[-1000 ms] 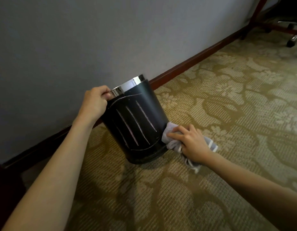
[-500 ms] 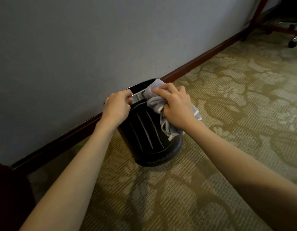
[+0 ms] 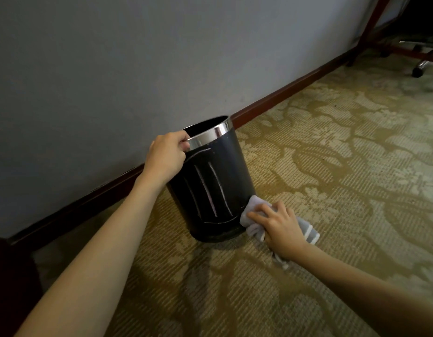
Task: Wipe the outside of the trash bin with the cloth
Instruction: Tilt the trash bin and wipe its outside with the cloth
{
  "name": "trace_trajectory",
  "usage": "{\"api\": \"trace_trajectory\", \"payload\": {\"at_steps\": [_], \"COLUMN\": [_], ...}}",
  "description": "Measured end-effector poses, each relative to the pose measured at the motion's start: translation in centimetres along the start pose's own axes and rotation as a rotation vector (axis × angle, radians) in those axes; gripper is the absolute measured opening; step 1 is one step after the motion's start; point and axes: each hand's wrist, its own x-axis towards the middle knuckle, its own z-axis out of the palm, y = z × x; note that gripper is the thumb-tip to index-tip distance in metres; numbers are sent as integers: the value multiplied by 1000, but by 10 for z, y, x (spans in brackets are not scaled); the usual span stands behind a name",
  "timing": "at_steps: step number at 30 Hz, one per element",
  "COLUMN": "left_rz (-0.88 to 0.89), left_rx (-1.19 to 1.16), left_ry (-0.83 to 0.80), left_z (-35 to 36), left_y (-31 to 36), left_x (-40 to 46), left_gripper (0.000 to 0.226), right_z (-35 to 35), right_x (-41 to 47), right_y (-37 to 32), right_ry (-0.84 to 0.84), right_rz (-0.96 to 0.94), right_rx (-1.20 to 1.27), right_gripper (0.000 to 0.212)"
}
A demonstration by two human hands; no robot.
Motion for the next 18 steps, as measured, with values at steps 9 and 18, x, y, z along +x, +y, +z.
{"api": "trace_trajectory", "payload": {"at_steps": [9, 18], "left_rz": [36, 35], "left_rx": [-5, 50], "left_ry": [-39, -22], "left_z": [18, 19], "left_y": [30, 32], "left_x": [-4, -2], "left_gripper": [23, 29], "right_z": [-41, -98], "right_x": [39, 94], "right_y": [-4, -43], "right_ry": [177, 483], "right_rz": [197, 162], "right_rx": [183, 208], "right_gripper": [46, 49]}}
